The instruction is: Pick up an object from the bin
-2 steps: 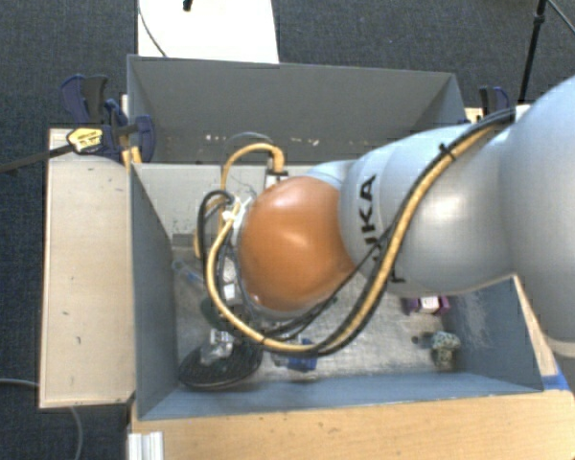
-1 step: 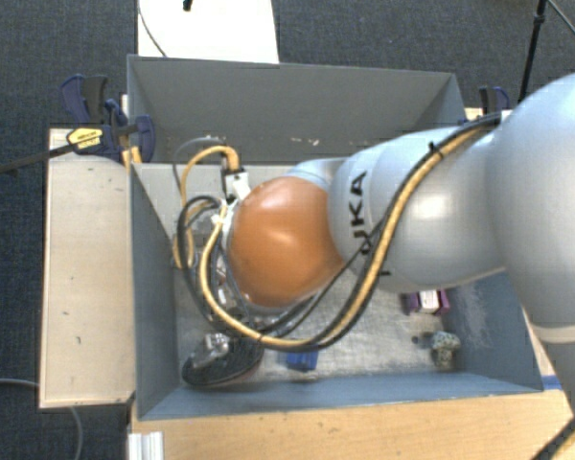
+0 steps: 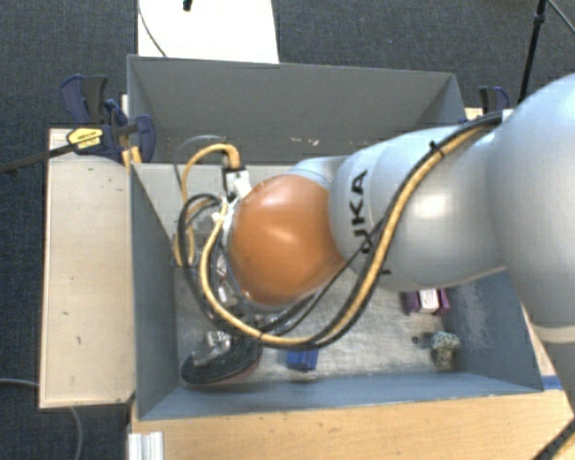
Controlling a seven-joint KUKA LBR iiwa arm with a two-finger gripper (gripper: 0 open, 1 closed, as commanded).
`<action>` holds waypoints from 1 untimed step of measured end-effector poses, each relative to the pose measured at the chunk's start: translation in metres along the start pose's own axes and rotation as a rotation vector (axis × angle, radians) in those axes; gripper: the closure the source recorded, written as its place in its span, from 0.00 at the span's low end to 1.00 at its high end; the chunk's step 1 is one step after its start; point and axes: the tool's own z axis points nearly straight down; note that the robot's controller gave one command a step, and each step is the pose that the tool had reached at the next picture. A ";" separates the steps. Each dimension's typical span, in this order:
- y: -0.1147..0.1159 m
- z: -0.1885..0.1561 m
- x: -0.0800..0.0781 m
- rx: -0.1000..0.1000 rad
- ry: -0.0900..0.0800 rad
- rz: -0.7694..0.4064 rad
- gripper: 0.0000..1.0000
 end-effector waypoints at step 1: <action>-0.013 0.006 0.009 0.015 -0.007 -0.006 1.00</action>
Offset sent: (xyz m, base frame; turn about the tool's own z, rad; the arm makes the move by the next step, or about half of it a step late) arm 0.0129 -0.0217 -0.0258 -0.0073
